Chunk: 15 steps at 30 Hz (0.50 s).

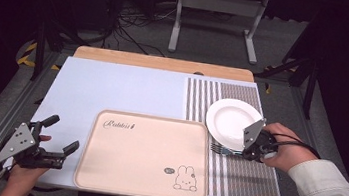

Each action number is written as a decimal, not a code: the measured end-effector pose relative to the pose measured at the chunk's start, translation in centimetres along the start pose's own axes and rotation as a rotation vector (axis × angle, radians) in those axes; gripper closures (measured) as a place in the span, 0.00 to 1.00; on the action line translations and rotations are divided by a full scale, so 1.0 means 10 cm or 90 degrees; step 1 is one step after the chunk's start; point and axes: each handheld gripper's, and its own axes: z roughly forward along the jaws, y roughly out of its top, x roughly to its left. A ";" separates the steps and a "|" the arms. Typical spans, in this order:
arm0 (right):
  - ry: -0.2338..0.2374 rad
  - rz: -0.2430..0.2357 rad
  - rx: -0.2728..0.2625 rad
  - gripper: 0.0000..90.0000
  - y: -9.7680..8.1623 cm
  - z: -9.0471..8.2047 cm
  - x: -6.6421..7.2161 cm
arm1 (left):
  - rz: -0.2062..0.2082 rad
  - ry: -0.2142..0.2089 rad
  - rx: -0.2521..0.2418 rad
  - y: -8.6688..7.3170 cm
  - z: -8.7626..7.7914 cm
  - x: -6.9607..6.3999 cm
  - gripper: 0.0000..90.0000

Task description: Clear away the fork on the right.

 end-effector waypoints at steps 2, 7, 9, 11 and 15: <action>-0.003 -0.001 -0.002 0.87 0.05 -0.01 -0.01 | 0.000 0.000 0.000 0.00 0.00 0.00 0.00; -0.006 -0.020 -0.026 0.87 0.24 -0.02 -0.03 | 0.002 -0.001 0.000 0.00 0.00 0.00 0.00; -0.002 -0.018 -0.024 0.87 0.28 -0.02 -0.03 | 0.000 -0.002 0.000 0.00 0.00 0.00 0.00; -0.004 -0.019 -0.032 0.87 0.34 -0.04 -0.03 | -0.006 -0.003 0.000 0.00 0.00 0.01 0.00; 0.000 -0.031 -0.047 0.87 0.48 -0.07 -0.03 | -0.006 -0.003 -0.003 0.00 0.00 0.01 0.00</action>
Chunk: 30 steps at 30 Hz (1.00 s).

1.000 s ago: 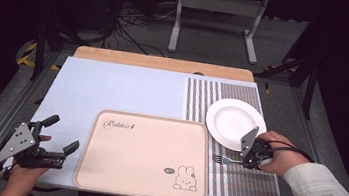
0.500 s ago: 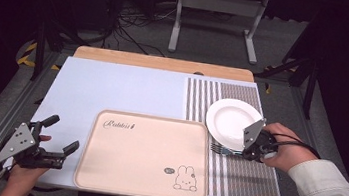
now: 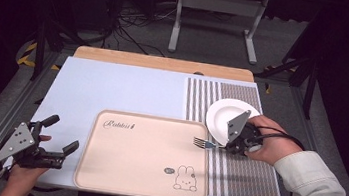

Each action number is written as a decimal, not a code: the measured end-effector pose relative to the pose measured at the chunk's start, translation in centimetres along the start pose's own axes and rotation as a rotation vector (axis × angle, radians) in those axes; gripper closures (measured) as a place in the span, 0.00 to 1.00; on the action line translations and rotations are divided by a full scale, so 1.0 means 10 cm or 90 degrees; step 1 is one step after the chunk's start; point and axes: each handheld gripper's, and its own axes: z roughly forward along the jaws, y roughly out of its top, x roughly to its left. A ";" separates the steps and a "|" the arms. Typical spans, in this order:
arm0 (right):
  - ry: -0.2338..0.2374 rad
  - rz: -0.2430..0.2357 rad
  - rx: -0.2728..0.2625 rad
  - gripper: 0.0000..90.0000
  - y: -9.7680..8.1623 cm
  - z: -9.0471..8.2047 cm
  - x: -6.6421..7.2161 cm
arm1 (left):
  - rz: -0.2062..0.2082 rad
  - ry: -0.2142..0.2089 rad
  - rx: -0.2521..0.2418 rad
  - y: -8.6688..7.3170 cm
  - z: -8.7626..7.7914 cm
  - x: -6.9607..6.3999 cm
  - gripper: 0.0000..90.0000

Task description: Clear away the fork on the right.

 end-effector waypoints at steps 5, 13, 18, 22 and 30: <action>0.005 -0.016 -0.024 0.87 0.18 0.01 -0.02 | 0.001 -0.002 0.001 0.00 0.00 0.00 0.00; 0.015 -0.046 -0.046 0.87 0.45 0.10 -0.06 | -0.005 -0.002 -0.002 0.00 -0.01 0.01 0.00; 0.021 -0.049 -0.051 0.87 0.59 0.14 -0.06 | -0.002 -0.001 -0.003 0.00 0.00 0.00 0.00; 0.032 -0.021 -0.069 0.87 0.68 0.17 -0.05 | -0.003 -0.004 -0.004 0.01 -0.01 0.01 0.00; 0.046 0.138 -0.107 0.87 0.76 0.20 -0.01 | 0.003 -0.004 -0.001 0.01 -0.01 0.00 0.00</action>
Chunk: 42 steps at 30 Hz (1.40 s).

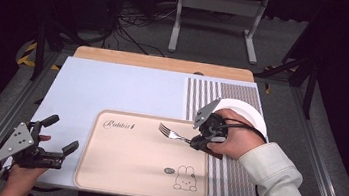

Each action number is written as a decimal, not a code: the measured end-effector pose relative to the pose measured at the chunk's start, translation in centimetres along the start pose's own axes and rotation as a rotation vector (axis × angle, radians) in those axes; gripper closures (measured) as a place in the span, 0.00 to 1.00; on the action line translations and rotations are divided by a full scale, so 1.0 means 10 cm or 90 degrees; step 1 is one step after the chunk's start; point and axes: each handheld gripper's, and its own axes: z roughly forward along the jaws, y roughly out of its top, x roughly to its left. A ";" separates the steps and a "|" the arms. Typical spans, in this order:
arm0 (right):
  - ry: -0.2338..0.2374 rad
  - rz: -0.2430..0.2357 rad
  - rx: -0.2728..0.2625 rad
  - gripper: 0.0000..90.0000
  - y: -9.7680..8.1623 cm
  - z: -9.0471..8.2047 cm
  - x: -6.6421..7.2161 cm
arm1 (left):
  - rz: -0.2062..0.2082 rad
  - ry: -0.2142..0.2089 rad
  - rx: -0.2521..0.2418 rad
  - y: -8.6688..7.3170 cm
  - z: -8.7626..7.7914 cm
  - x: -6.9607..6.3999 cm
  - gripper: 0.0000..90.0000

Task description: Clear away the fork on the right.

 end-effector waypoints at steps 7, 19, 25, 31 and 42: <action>-0.004 0.147 -0.030 0.87 0.02 0.05 0.05 | 0.001 0.000 0.000 0.00 0.00 -0.01 0.00; -0.044 0.312 -0.061 0.87 0.02 0.08 0.11 | -0.001 -0.002 -0.002 0.00 0.00 -0.01 0.00; -0.077 0.398 -0.073 0.87 0.04 0.09 0.15 | -0.001 -0.002 -0.002 0.01 0.00 -0.01 0.00; -0.093 0.442 -0.071 0.87 0.04 0.12 0.16 | -0.001 -0.003 -0.002 0.00 0.00 0.00 0.00; -0.109 0.544 -0.079 0.87 0.02 0.12 0.18 | 0.000 -0.005 0.001 0.00 0.00 -0.01 0.00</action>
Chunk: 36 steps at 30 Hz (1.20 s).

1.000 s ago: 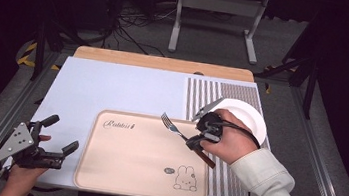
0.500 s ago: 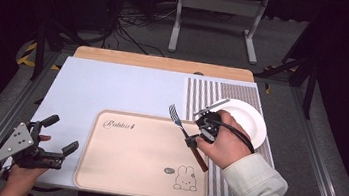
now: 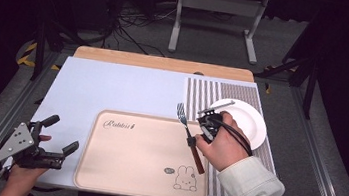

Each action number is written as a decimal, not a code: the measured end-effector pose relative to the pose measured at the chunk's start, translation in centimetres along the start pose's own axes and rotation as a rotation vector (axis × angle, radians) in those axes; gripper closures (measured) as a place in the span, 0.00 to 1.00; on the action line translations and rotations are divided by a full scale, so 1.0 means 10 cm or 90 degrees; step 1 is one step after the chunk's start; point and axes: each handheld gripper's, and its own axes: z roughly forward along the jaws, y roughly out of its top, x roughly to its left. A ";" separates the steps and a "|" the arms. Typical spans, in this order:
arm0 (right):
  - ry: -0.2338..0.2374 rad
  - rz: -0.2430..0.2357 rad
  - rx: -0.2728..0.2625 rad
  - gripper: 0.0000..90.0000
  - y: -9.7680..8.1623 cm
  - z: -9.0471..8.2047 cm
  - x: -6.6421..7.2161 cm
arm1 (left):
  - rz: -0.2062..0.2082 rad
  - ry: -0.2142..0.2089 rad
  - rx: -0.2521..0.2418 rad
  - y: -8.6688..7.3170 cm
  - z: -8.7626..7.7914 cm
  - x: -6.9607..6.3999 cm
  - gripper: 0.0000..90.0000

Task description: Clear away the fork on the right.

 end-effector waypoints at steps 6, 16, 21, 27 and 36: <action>-0.004 0.002 0.007 0.87 -0.01 0.05 -0.01 | -0.001 0.001 -0.001 0.00 0.00 0.00 0.00; -0.010 0.026 0.039 0.87 -0.09 0.27 -0.07 | 0.000 0.001 -0.001 0.00 0.00 0.00 0.00; -0.021 0.034 0.057 0.87 -0.12 0.36 -0.10 | 0.000 0.001 0.000 0.00 0.00 0.00 0.00; -0.023 0.054 0.074 0.87 -0.15 0.47 -0.13 | 0.004 0.002 0.000 0.00 0.00 0.00 0.00; -0.021 0.066 0.111 0.87 -0.20 0.57 -0.15 | 0.004 0.002 0.000 0.00 0.00 -0.01 0.00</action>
